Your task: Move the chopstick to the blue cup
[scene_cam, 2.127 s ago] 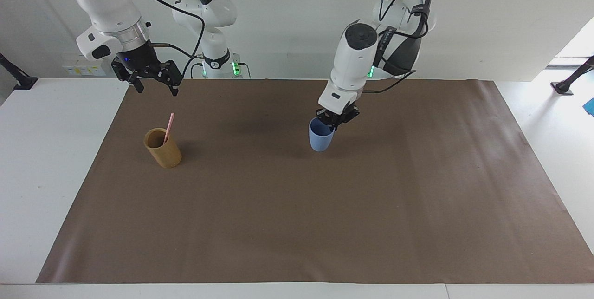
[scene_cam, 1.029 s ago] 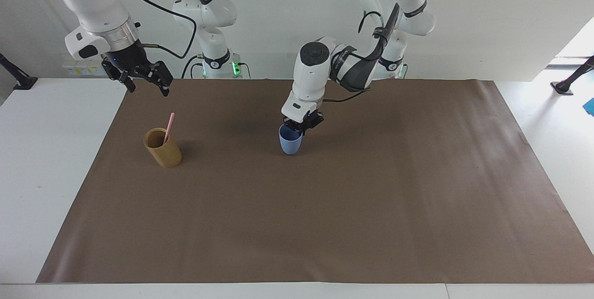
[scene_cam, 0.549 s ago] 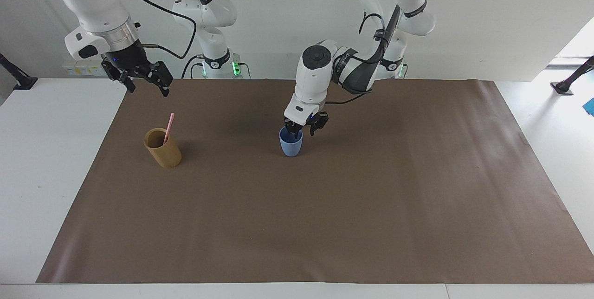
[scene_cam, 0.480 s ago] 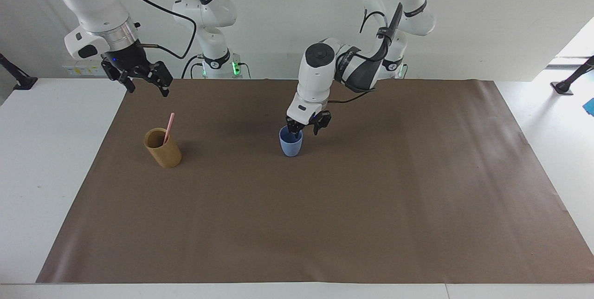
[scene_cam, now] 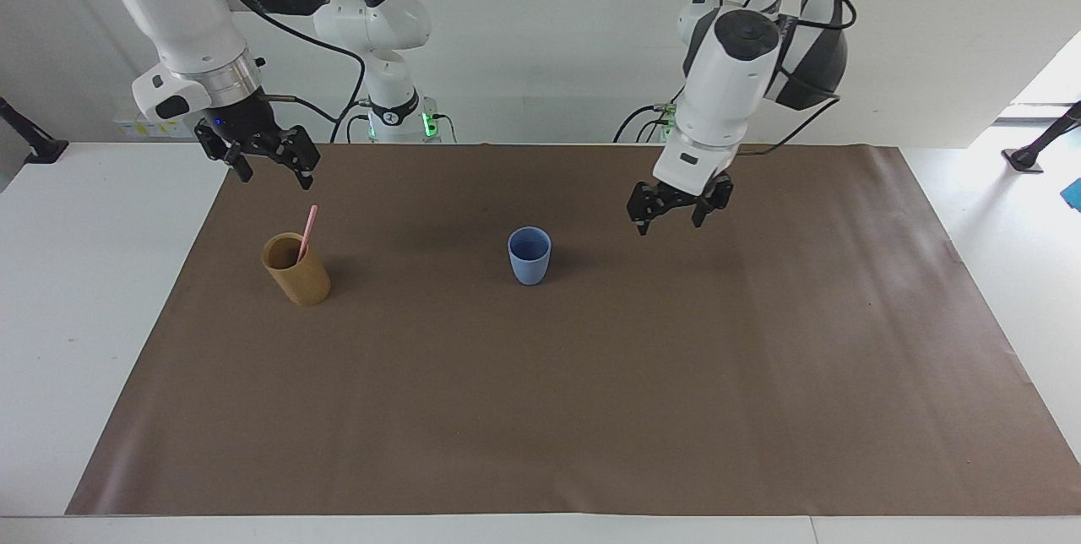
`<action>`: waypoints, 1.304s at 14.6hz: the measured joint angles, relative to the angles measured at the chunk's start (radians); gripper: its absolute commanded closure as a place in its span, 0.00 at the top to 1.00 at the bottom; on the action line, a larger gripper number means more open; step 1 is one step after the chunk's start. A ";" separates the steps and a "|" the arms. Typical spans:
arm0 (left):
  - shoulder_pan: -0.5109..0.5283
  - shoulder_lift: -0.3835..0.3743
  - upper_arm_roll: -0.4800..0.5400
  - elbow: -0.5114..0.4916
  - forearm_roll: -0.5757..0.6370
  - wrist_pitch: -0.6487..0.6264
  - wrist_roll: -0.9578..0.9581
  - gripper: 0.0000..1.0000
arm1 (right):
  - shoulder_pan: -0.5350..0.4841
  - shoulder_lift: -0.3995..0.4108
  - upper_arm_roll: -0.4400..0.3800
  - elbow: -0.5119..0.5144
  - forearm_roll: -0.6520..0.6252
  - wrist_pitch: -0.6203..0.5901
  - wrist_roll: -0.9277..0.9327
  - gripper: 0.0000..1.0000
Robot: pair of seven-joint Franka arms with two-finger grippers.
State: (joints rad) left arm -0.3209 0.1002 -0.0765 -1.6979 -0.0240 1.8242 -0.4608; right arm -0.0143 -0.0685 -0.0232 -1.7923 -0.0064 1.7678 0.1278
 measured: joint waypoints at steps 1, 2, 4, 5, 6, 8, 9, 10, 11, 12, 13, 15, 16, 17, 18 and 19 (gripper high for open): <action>0.038 -0.011 0.001 -0.001 0.000 -0.018 0.081 1.00 | 0.001 -0.002 0.000 -0.037 0.000 0.044 0.000 1.00; 0.077 -0.017 0.001 -0.002 0.000 -0.035 0.163 1.00 | 0.003 -0.001 0.000 -0.078 0.000 0.088 0.000 1.00; 0.139 -0.023 0.002 -0.001 0.000 -0.065 0.289 1.00 | 0.009 -0.001 0.001 -0.144 -0.001 0.130 0.000 1.00; 0.171 -0.029 0.002 -0.001 0.000 -0.075 0.350 1.00 | 0.009 -0.001 0.001 -0.168 -0.004 0.137 0.000 1.00; 0.200 -0.039 0.002 0.000 0.000 -0.081 0.399 1.00 | 0.009 -0.002 0.001 -0.181 -0.019 0.137 -0.003 0.95; 0.253 -0.071 0.003 0.006 0.000 -0.112 0.475 1.00 | 0.009 -0.003 0.001 -0.206 -0.056 0.138 -0.010 0.85; 0.271 -0.087 0.003 0.014 0.000 -0.138 0.498 1.00 | 0.009 -0.003 0.001 -0.222 -0.063 0.141 -0.014 0.85; 0.285 -0.102 0.004 0.030 0.000 -0.174 0.511 1.00 | 0.009 -0.003 0.001 -0.243 -0.072 0.154 -0.017 0.82; 0.291 -0.114 0.006 0.051 0.000 -0.212 0.517 1.00 | 0.010 -0.003 0.002 -0.263 -0.091 0.166 -0.017 0.81; 0.292 -0.121 0.009 0.070 0.000 -0.241 0.517 1.00 | 0.013 -0.003 0.003 -0.279 -0.108 0.172 -0.019 0.81; 0.296 -0.127 0.010 0.087 0.000 -0.261 0.517 1.00 | 0.022 -0.003 0.003 -0.291 -0.126 0.176 -0.019 0.78; 0.310 -0.130 0.010 0.098 0.000 -0.269 0.517 1.00 | 0.044 -0.003 0.005 -0.302 -0.154 0.176 -0.019 0.54; 0.313 -0.129 0.010 0.098 -0.001 -0.269 0.517 1.00 | 0.050 -0.004 0.005 -0.303 -0.159 0.176 -0.019 0.38; 0.313 -0.130 0.010 0.098 -0.001 -0.270 0.517 1.00 | 0.051 -0.004 0.006 -0.303 -0.162 0.176 -0.019 0.25; 0.314 -0.130 0.010 0.098 -0.001 -0.270 0.517 1.00 | 0.051 -0.005 0.006 -0.303 -0.170 0.176 -0.019 0.14; 0.315 -0.130 0.011 0.100 -0.001 -0.272 0.517 1.00 | 0.051 -0.006 0.006 -0.303 -0.179 0.177 -0.020 0.08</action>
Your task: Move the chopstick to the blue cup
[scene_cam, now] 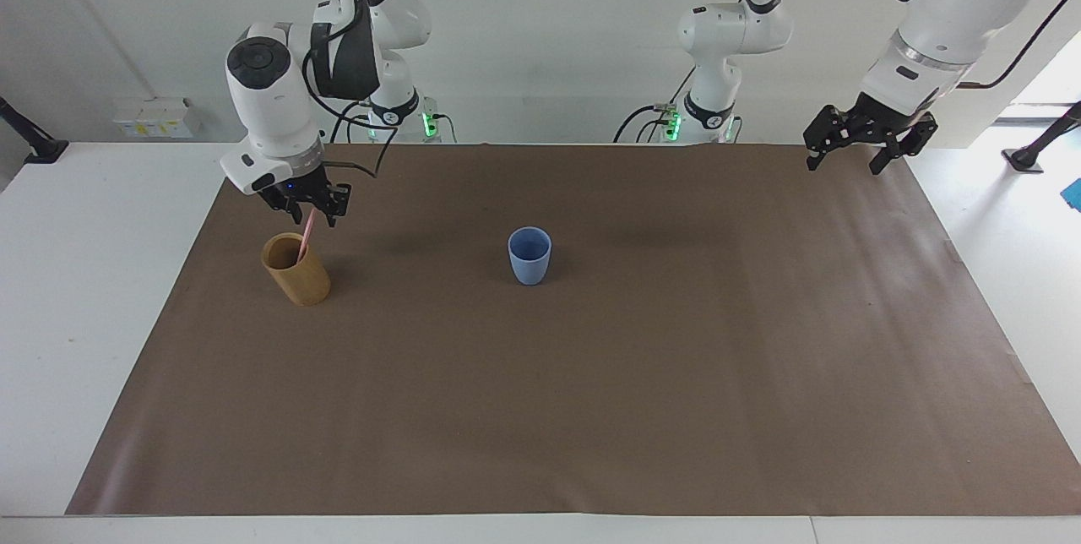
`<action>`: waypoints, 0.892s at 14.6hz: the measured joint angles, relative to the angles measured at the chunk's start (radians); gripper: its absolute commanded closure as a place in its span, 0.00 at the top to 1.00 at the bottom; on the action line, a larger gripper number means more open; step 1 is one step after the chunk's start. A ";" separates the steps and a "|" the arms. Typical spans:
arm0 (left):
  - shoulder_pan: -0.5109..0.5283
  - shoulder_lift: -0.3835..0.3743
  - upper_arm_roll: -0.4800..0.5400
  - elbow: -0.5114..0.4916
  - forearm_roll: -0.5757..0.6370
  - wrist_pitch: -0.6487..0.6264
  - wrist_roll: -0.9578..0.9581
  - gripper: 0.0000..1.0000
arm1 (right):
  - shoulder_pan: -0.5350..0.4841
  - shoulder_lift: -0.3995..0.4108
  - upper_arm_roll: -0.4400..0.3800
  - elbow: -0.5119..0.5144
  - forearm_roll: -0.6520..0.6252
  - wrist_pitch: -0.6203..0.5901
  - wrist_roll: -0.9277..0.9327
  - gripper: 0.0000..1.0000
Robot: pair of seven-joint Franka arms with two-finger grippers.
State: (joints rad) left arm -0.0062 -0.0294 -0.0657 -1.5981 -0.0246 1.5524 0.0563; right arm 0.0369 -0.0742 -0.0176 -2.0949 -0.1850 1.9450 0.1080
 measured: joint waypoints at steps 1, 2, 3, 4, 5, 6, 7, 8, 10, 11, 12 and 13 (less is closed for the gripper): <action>0.002 0.000 0.001 0.006 0.000 -0.001 0.000 1.00 | 0.000 -0.001 0.000 0.001 -0.009 0.002 0.000 0.08; 0.004 -0.001 0.002 0.016 0.000 -0.002 0.000 1.00 | 0.000 -0.003 0.001 0.002 -0.016 0.002 -0.001 0.08; 0.006 -0.002 0.001 0.027 0.000 -0.005 0.000 1.00 | 0.000 -0.006 0.001 0.005 -0.024 0.002 -0.001 0.04; 0.008 -0.004 0.001 0.035 0.000 -0.015 0.000 1.00 | 0.000 -0.010 0.001 0.007 -0.029 0.002 -0.001 0.00; 0.009 -0.008 0.001 0.040 0.000 -0.031 0.000 1.00 | 0.000 -0.014 0.001 0.008 -0.031 0.002 -0.003 0.00; 0.010 -0.013 0.001 0.042 0.000 -0.042 0.000 1.00 | 0.000 -0.016 0.001 0.011 -0.031 0.001 -0.009 0.00; 0.011 -0.016 0.001 0.042 0.000 -0.046 0.000 1.00 | 0.000 -0.018 0.001 0.019 -0.031 -0.006 -0.022 0.00; 0.011 -0.020 0.001 0.042 0.000 -0.048 0.000 1.00 | -0.001 -0.019 0.001 0.034 -0.031 -0.029 -0.036 0.00; 0.011 -0.024 -0.002 0.042 0.000 -0.056 0.000 1.00 | -0.005 -0.021 0.000 0.082 -0.022 -0.103 -0.075 0.00; 0.011 -0.025 -0.003 0.042 0.000 -0.057 0.000 1.00 | -0.007 -0.023 -0.005 0.110 -0.008 -0.143 -0.098 0.00; 0.012 -0.025 -0.003 0.042 0.000 -0.057 0.000 1.00 | -0.012 -0.025 -0.007 0.141 0.010 -0.182 -0.116 0.00; 0.012 -0.025 -0.003 0.042 0.000 -0.058 0.000 1.00 | -0.021 -0.027 -0.008 0.170 0.018 -0.215 -0.126 0.00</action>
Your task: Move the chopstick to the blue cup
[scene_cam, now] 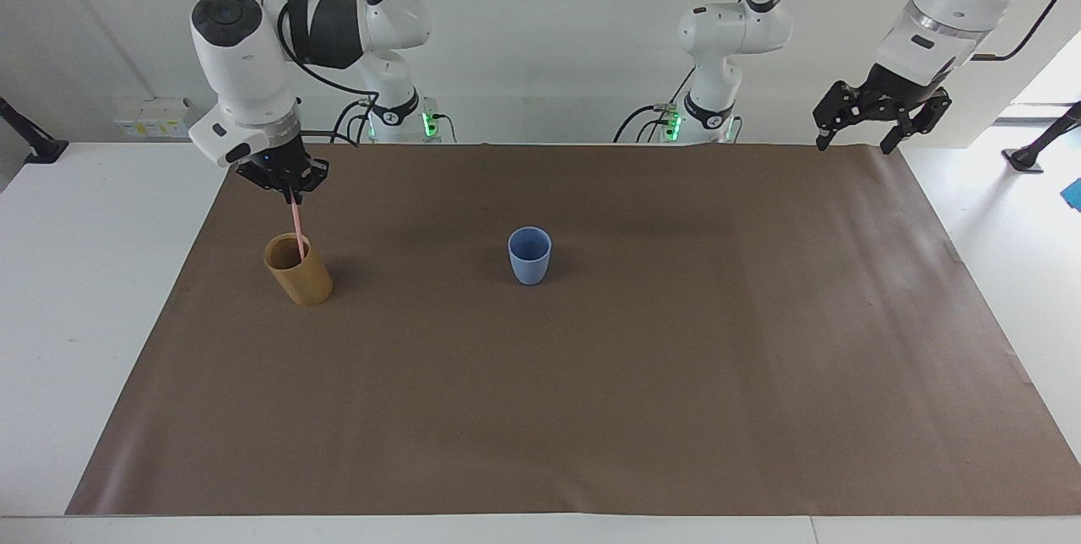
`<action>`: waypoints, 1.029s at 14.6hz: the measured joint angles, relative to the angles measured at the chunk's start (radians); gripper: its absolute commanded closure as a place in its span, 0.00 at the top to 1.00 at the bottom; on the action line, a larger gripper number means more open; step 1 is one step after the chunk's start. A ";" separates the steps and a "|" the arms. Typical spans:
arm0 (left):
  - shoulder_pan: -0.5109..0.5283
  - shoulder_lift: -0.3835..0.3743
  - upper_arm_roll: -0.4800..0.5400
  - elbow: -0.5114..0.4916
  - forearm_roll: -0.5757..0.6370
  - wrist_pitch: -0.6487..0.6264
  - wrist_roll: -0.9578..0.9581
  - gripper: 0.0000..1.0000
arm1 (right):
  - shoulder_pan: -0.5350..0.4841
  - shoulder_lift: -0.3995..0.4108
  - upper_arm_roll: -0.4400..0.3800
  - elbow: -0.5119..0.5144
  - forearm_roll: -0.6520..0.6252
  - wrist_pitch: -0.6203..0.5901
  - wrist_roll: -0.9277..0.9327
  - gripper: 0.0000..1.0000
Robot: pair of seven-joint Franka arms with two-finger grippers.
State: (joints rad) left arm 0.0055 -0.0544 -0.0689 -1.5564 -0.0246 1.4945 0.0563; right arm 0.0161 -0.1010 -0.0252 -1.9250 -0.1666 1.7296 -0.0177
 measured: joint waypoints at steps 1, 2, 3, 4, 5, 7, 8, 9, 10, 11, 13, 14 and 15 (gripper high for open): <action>0.000 0.000 0.000 0.000 0.000 0.000 0.000 1.00 | -0.008 -0.002 0.000 0.028 0.004 -0.031 -0.009 0.00; 0.000 0.000 0.000 0.000 0.000 0.000 0.000 1.00 | -0.012 -0.003 0.000 0.057 0.005 -0.065 -0.012 0.00; 0.001 0.000 0.000 0.000 0.000 0.000 0.000 1.00 | -0.012 -0.003 0.000 0.085 0.005 -0.101 -0.012 0.00; 0.001 0.000 0.000 0.000 0.000 -0.001 0.000 1.00 | -0.011 -0.004 0.000 0.113 0.005 -0.143 -0.012 0.00; 0.001 0.000 0.000 0.000 0.000 -0.001 0.000 1.00 | -0.011 -0.004 0.000 0.133 0.005 -0.171 -0.012 0.00; 0.001 0.000 0.000 0.000 0.000 -0.001 0.000 1.00 | -0.008 -0.003 0.006 0.158 0.005 -0.191 -0.012 0.00; 0.001 0.000 0.000 0.000 0.000 -0.001 0.000 1.00 | -0.002 -0.003 0.014 0.172 0.007 -0.196 -0.009 0.00; 0.001 0.000 0.000 0.000 0.000 -0.001 0.000 1.00 | 0.009 -0.003 0.021 0.188 0.009 -0.204 0.008 0.00; 0.001 0.000 0.000 0.000 0.000 -0.001 0.000 1.00 | 0.030 -0.003 0.035 0.209 0.015 -0.218 0.061 0.00; 0.001 0.000 0.000 0.000 0.000 -0.001 0.000 1.00 | 0.052 -0.003 0.053 0.225 0.029 -0.232 0.124 0.00; 0.001 0.000 0.000 0.000 0.000 -0.001 0.000 1.00 | 0.087 -0.003 0.097 0.241 0.104 -0.241 0.279 0.00; 0.001 0.000 0.000 0.000 0.000 -0.001 0.000 1.00 | 0.097 -0.003 0.114 0.244 0.160 -0.238 0.365 0.00; 0.001 0.000 0.000 0.000 0.000 -0.001 0.000 1.00 | 0.100 -0.003 0.126 0.246 0.218 -0.228 0.444 0.00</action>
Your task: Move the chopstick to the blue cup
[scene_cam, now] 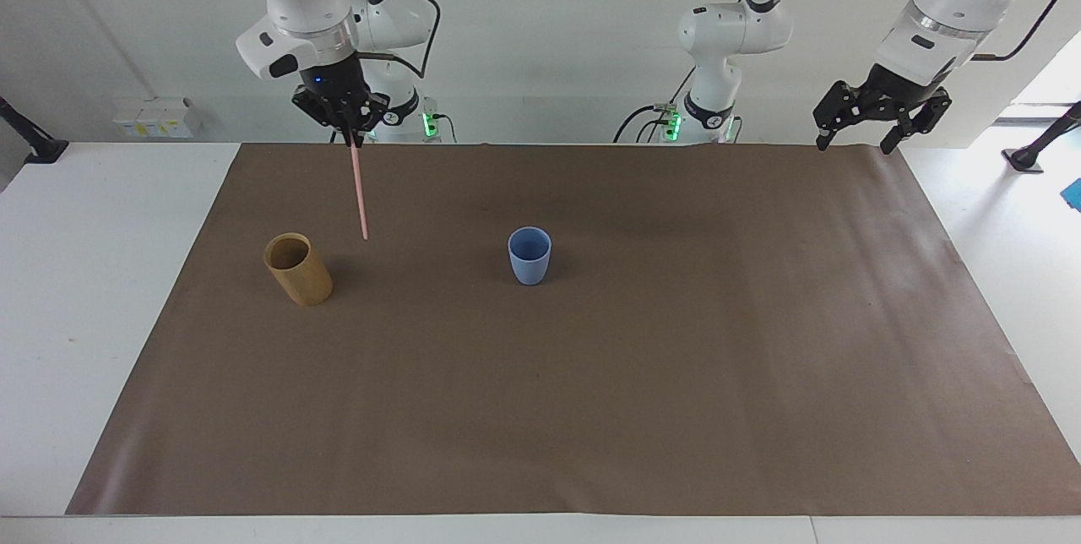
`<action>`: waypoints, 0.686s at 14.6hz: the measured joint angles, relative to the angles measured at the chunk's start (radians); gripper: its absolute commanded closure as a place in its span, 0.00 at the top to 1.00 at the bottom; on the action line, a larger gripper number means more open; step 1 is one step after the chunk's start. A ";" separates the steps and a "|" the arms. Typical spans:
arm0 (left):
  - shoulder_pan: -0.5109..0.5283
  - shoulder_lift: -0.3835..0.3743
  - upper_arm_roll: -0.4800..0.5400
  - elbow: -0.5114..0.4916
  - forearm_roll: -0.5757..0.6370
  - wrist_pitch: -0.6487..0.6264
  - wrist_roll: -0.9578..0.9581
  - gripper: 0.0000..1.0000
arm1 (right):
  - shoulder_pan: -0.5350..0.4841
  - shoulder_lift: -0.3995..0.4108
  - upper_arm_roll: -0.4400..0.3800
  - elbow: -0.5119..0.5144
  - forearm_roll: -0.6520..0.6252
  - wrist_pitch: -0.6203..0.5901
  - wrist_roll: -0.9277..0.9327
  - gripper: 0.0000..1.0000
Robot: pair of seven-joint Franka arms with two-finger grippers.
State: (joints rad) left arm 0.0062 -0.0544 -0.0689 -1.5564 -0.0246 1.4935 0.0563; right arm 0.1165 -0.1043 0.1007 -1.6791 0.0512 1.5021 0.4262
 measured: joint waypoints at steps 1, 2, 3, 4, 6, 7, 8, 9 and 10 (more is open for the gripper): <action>0.000 0.000 0.000 0.000 0.000 0.000 0.000 1.00 | 0.001 0.000 0.009 0.001 0.057 0.023 0.070 0.00; 0.000 0.000 0.000 0.000 0.000 0.000 0.000 1.00 | 0.008 0.001 0.013 0.001 0.098 0.043 0.124 0.00; 0.000 0.000 0.000 0.000 0.000 0.000 0.000 1.00 | 0.021 0.002 0.015 0.001 0.133 0.058 0.174 0.00; 0.000 0.000 0.000 0.000 0.000 0.000 0.000 1.00 | 0.041 0.003 0.017 0.001 0.168 0.075 0.234 0.00; 0.000 0.000 0.000 0.000 0.000 0.000 0.000 1.00 | 0.087 0.009 0.020 0.000 0.209 0.094 0.343 0.00; 0.000 0.000 0.000 0.000 0.000 0.000 0.000 1.00 | 0.112 0.012 0.022 -0.001 0.216 0.104 0.386 0.00; 0.000 0.000 0.000 0.000 0.000 0.000 0.000 1.00 | 0.134 0.016 0.023 -0.005 0.227 0.122 0.416 0.00; 0.000 0.000 0.000 0.000 0.000 0.000 0.000 1.00 | 0.151 0.024 0.023 -0.011 0.245 0.145 0.434 0.00; 0.000 0.000 0.000 0.000 0.000 0.000 0.000 1.00 | 0.167 0.036 0.023 -0.015 0.252 0.170 0.445 0.00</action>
State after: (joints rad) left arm 0.0063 -0.0544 -0.0689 -1.5564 -0.0246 1.4931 0.0563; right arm 0.2832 -0.0681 0.1240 -1.6940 0.3028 1.6717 0.8710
